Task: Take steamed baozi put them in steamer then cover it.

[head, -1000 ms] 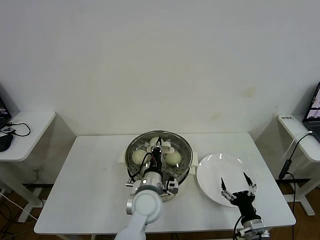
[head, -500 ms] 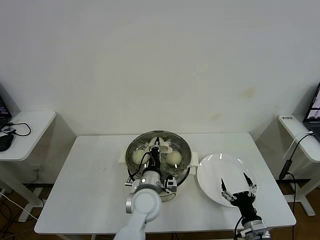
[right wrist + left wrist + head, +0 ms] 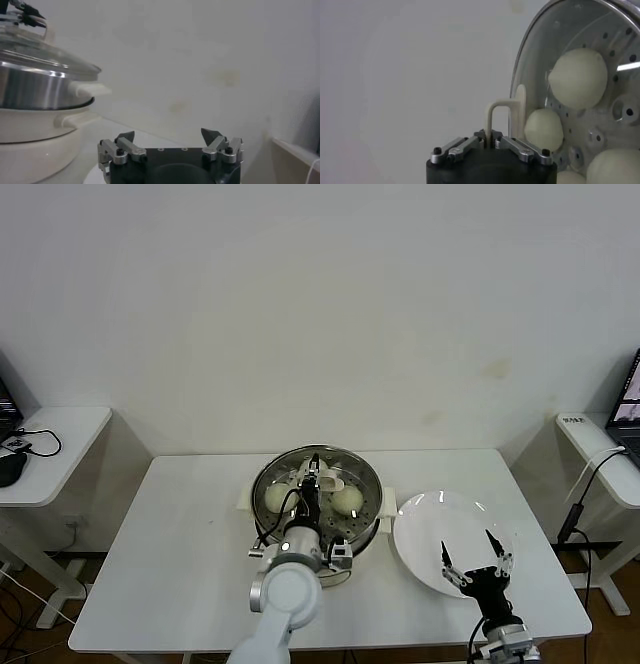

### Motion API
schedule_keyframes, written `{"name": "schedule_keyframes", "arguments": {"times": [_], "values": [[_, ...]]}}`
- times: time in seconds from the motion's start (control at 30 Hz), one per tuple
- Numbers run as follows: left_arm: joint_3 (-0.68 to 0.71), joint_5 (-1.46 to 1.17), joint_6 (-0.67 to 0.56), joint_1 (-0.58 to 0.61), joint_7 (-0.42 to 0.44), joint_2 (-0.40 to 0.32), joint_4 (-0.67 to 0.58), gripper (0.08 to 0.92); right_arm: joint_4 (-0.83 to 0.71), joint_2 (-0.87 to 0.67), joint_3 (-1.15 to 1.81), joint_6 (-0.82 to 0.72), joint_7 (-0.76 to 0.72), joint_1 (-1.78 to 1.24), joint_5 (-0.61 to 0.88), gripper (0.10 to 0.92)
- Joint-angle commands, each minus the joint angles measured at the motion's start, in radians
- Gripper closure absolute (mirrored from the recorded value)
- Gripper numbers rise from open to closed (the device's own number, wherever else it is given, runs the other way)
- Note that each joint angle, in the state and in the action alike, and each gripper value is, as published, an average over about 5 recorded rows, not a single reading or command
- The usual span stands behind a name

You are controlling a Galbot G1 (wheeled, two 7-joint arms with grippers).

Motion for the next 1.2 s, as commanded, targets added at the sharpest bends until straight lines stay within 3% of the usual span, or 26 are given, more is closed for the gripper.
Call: {"name": "schedule_keyframes", "arguments": {"times": [0.03,0.33,0.53,0.63,0.77,0.83,0.97,1.2], "values": [[0.009,-0.006,-0.006,0.028,-0.007,0.01,-0.056,0.62,0.005,-0.001,-0.004,-0.001,-0.001,-0.003,-0.001,0.203],[0.024,-0.106,-0.033,0.138,-0.032,0.105,-0.23,0.352,0.015,-0.004,0.002,-0.003,-0.001,-0.015,-0.002,0.203],[-0.029,-0.317,-0.079,0.271,-0.094,0.191,-0.402,0.196,0.015,-0.015,0.0,-0.002,-0.002,-0.03,0.011,0.202],[-0.103,-0.633,-0.107,0.403,-0.201,0.227,-0.472,0.18,0.022,-0.033,-0.005,-0.002,-0.003,-0.044,0.061,0.203],[-0.249,-1.445,-0.146,0.572,-0.393,0.323,-0.524,0.177,0.026,-0.055,-0.027,-0.001,-0.001,-0.066,0.105,0.202],[-0.343,-1.685,-0.201,0.629,-0.471,0.357,-0.521,0.177,0.025,-0.058,-0.045,-0.005,0.0,-0.075,0.111,0.203],[-0.461,-1.828,-0.283,0.695,-0.525,0.337,-0.49,0.177,0.03,-0.069,-0.086,-0.011,0.001,-0.11,0.12,0.203],[-0.462,-1.848,-0.379,0.808,-0.526,0.284,-0.435,0.177,0.108,-0.128,-0.1,-0.056,0.012,-0.246,0.186,0.203]]}}
